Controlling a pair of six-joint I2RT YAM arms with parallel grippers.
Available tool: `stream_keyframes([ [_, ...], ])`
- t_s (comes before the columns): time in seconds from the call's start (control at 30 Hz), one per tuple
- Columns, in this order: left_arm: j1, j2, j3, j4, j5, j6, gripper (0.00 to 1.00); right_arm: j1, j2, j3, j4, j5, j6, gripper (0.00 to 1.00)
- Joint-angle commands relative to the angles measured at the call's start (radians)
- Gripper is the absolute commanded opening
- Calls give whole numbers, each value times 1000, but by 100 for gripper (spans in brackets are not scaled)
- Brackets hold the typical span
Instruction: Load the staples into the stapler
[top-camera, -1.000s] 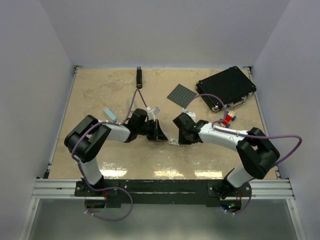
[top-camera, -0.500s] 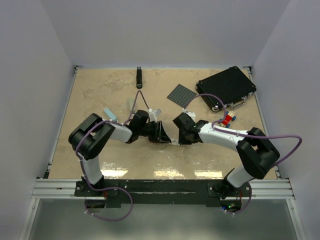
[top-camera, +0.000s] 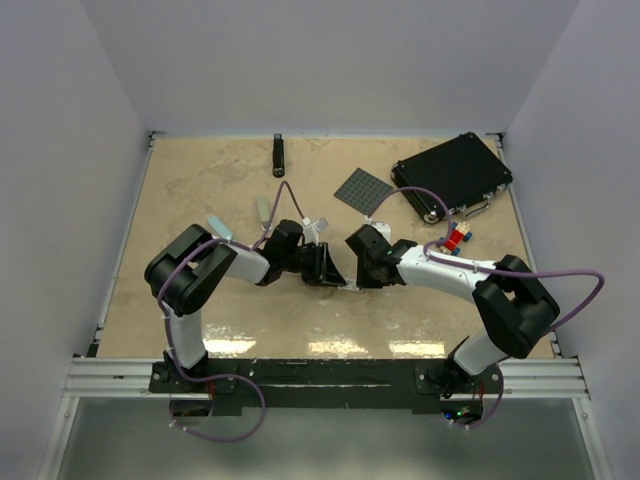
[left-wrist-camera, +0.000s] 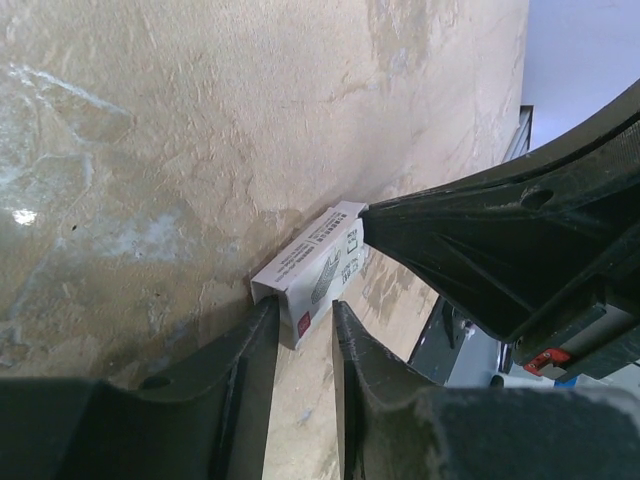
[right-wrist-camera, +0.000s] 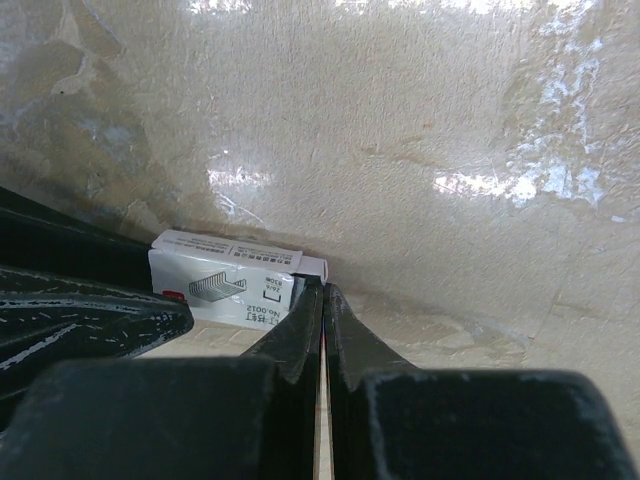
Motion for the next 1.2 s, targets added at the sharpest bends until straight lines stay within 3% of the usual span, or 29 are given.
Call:
stream_keyframes([
  [0.0,-7,7,33,32,21,-6,30,0,4,37,20,-3,-3,0],
  [0.1,-9,4,33,31,20,-6,22,2,4,37,22,-3,-3,0],
  [0.23,-9,4,30,29,17,-9,0,2,4,38,15,-3,-8,0],
  [1.17,-3,-48,0,5,14,-7,0,-13,16,52,-87,52,-56,0],
])
